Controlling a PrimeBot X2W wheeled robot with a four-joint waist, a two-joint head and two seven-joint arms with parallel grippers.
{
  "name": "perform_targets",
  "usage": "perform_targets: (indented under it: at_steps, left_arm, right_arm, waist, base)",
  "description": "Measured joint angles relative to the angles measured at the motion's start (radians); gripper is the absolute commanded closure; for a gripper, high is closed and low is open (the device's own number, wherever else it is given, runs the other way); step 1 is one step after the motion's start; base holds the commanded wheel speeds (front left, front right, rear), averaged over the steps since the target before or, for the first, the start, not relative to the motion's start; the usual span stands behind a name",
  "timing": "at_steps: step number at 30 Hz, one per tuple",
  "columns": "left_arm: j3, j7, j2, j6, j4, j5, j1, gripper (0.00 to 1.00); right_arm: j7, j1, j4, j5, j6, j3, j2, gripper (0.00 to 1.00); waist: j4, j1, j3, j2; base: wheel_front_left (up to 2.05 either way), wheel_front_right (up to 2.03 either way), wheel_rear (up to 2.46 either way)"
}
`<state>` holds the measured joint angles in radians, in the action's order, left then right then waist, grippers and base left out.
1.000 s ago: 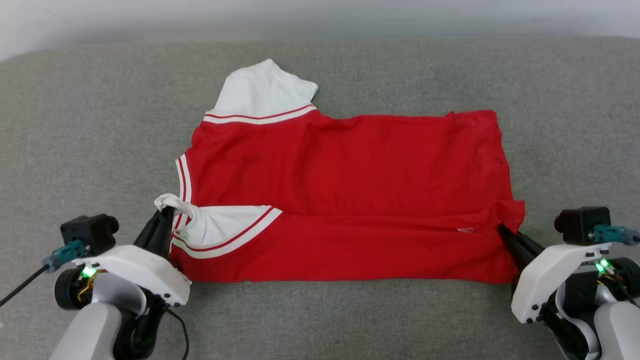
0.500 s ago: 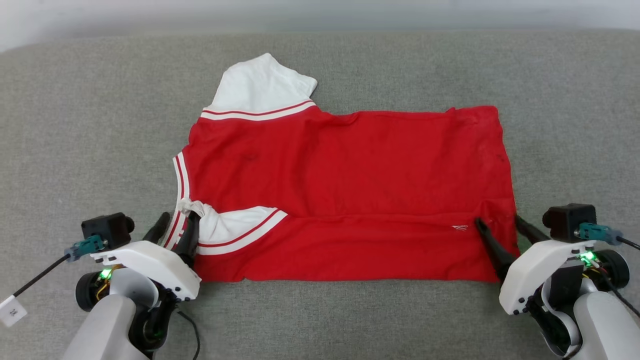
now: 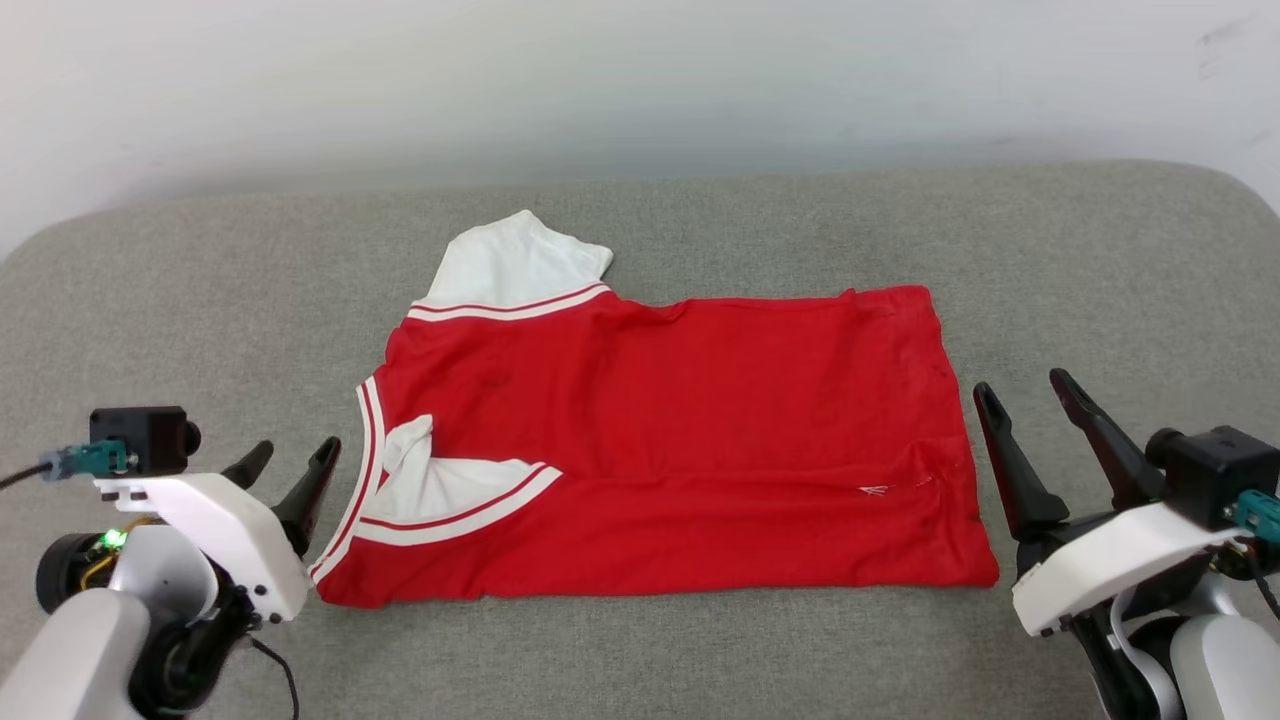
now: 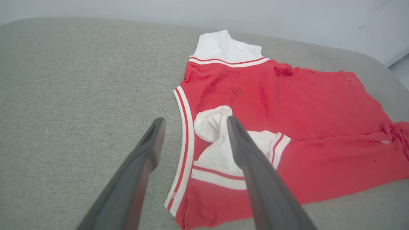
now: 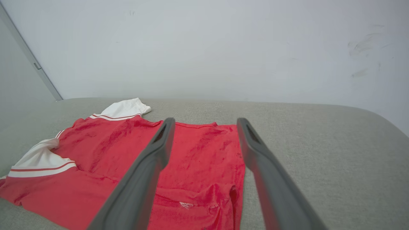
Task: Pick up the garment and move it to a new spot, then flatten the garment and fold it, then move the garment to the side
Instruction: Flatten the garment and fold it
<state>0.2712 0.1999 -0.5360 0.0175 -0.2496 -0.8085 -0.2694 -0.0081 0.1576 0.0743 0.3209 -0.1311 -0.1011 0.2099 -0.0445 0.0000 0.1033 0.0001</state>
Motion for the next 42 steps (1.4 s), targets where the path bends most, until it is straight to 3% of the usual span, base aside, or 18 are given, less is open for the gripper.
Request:
perform_targets:
  at_steps: [8,15,25,26,27,28,29,36,42]
  left_arm:
    - [0.02,0.314,-0.123,-0.059,0.2,-0.078,0.067,0.0]
    - [0.01,0.415,-0.15,-0.121,0.249,-0.129,0.107,0.0]
    - [0.007,0.49,-0.155,-0.178,0.157,-0.157,0.099,0.0]
    - [0.007,0.499,-0.151,-0.179,0.152,-0.166,0.096,0.16]
    - [0.007,0.502,-0.147,-0.179,0.148,-0.175,0.093,0.6]
    - [0.006,0.502,-0.139,-0.175,0.145,-0.183,0.09,0.95]
    - [0.007,0.502,-0.134,-0.169,0.14,-0.184,0.088,1.0]
    - [0.017,0.443,-0.089,-0.132,0.132,-0.185,0.086,1.0]
    - [0.003,0.367,-0.089,-0.116,0.196,-0.149,0.073,1.0]
  right_arm:
    - [0.036,-0.06,-0.127,-0.029,0.0,0.039,-0.033,0.0]
    - [0.038,-0.054,-0.162,-0.04,0.0,0.042,-0.063,0.0]
    - [0.029,-0.013,-0.142,-0.035,0.0,0.03,-0.071,0.0]
    - [0.029,-0.013,-0.14,-0.031,0.0,0.03,-0.07,0.0]
    - [0.031,-0.013,-0.137,-0.027,0.0,0.034,-0.069,0.0]
    - [0.036,-0.013,-0.133,-0.018,0.0,0.04,-0.069,0.0]
    - [0.042,-0.013,-0.131,-0.012,0.0,0.046,-0.069,0.0]
    - [0.14,-0.022,-0.122,0.063,0.0,0.099,-0.045,0.0]
    - [0.415,-0.026,-0.067,0.097,0.0,0.149,0.02,0.0]
  waist:
    - [-0.02,0.0,0.008,0.0]
    - [-0.043,0.0,0.089,0.0]
    - [-0.076,0.0,0.184,0.0]
    - [-0.078,-0.0001,0.185,-0.0001]
    - [-0.079,0.0,0.185,0.0]
    - [-0.079,0.0,0.184,0.0]
    - [-0.078,0.0,0.181,0.0]
    - [-0.06,0.0001,0.149,0.0]
    - [-0.03,0.0,0.128,0.0]
  base:
    - [0.0,0.0,0.0]
    - [0.0,0.0,0.0]
    - [0.0,0.0,0.0]
    - [0.0,0.0,0.0]
    - [0.0,0.0,0.0]
    - [0.0,0.0,0.0]
    - [0.0,0.0,0.0]
    - [0.0,0.0,0.0]
    - [0.0,0.0,0.0]
